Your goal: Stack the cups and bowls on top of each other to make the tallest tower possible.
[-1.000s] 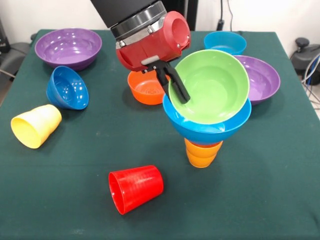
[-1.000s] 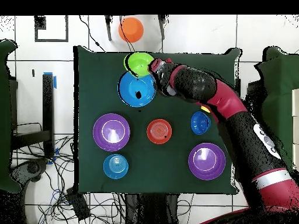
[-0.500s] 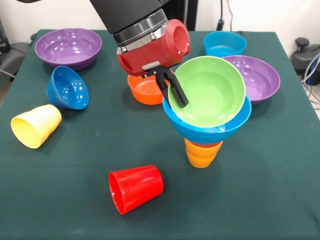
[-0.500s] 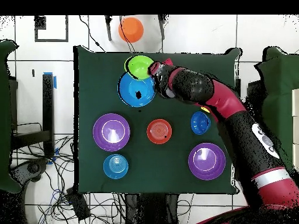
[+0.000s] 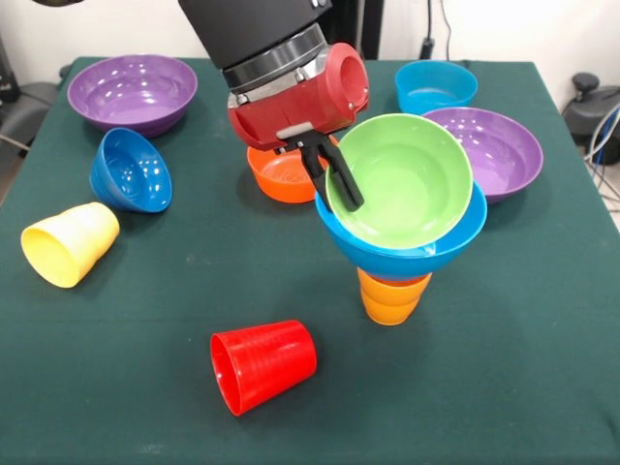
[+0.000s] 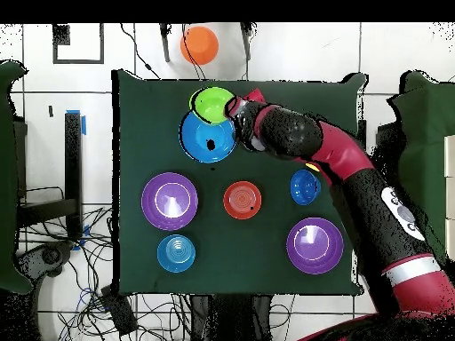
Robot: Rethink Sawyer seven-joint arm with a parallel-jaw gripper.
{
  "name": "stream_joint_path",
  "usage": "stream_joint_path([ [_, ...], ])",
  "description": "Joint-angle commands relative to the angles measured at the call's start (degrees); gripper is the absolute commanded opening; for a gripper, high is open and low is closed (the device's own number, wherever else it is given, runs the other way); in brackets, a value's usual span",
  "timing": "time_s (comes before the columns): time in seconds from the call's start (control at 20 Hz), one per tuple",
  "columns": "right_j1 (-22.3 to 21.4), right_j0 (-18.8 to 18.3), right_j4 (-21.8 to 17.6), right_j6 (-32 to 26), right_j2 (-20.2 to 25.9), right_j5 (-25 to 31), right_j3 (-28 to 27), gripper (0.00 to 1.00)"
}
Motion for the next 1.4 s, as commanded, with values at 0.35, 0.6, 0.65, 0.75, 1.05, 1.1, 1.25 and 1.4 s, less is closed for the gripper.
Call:
stream_joint_path([
  [0.35, -0.4, 3.1, -6.0, -4.4, -1.9, 0.0, -1.3, 0.0],
  [0.6, -1.5, 3.2, -7.0, -2.6, -2.2, -2.0, 1.1, 0.0],
  [0.65, -1.5, 3.3, -7.2, -2.5, -2.2, -2.1, 1.2, 0.0],
  [0.75, -1.6, 3.4, -7.5, -2.2, -2.4, -2.1, 1.0, 0.0],
  [1.05, -0.9, 3.5, -7.7, -2.3, -2.0, -1.0, -0.5, 0.0],
  [1.1, -0.8, 3.5, -7.8, -2.3, -2.0, -1.0, -0.6, 0.0],
  [1.25, -0.1, 3.3, -7.3, -2.1, -1.6, -1.1, -1.0, 0.0],
  [1.4, 0.1, 3.1, -7.2, -2.5, -1.4, -0.6, -1.3, 0.0],
])
